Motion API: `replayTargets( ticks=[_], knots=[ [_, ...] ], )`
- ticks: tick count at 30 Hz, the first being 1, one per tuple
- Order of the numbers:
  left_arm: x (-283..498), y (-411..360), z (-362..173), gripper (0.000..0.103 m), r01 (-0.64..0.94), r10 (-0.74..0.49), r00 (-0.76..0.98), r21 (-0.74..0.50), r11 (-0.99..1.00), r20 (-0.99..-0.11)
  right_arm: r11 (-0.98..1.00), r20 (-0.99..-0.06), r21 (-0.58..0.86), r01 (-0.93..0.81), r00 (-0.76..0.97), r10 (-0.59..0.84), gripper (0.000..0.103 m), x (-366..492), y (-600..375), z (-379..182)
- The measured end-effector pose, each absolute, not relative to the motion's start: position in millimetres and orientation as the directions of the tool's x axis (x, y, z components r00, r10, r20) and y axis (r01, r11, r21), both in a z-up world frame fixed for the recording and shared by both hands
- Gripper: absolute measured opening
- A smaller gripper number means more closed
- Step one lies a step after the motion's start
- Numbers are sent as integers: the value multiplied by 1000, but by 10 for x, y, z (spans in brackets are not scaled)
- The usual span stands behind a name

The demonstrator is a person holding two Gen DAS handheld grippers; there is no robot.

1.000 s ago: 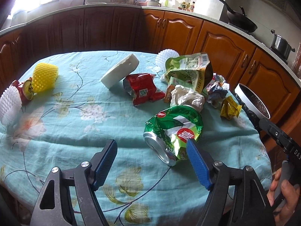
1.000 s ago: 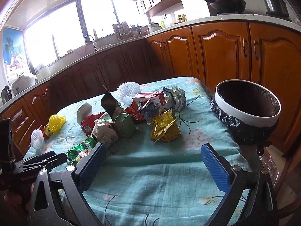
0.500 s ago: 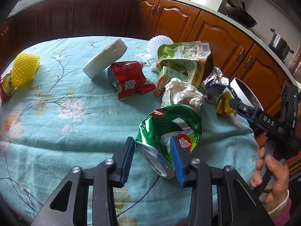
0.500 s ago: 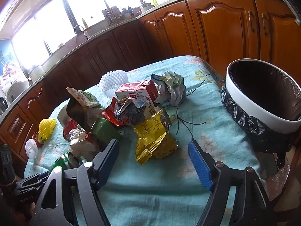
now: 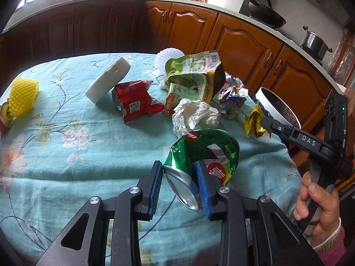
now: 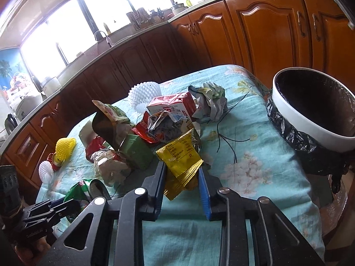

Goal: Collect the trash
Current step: 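Grasp the green soda can with the left gripper while the right gripper grasps the yellow foil wrapper, then carry the can and wrapper over the white-rimmed bin and open both grippers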

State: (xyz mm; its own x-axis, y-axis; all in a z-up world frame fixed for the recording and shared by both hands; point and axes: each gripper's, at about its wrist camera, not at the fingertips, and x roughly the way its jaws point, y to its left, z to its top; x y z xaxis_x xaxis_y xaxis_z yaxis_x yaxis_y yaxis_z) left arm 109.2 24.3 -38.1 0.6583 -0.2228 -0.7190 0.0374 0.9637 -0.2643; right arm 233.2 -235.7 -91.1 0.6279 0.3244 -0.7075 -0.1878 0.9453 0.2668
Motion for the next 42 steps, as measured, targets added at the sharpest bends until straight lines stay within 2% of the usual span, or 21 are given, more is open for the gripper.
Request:
replayTargets(
  ticks=[9,19,30,42],
  knots=[
    [1062,-115,-141,29,153,-271,679,-230,961,-682,946,-653,278,-166,690,313,28,2064,-2582,-621],
    [1396,-580,22,29,272,-335,673,-200,941,-660,956,-613,280,-85,750,246,28,1995,-3060,-386],
    [2107,-1062,70,29,343,-383,658,-195,919,-649,965,-596,261,23,790,142,28,2099,-3701,-217],
    [3061,-1804,47,29,387,-390,632,-164,907,-669,965,-631,244,92,771,87,28,2467,-4214,-239]
  ],
)
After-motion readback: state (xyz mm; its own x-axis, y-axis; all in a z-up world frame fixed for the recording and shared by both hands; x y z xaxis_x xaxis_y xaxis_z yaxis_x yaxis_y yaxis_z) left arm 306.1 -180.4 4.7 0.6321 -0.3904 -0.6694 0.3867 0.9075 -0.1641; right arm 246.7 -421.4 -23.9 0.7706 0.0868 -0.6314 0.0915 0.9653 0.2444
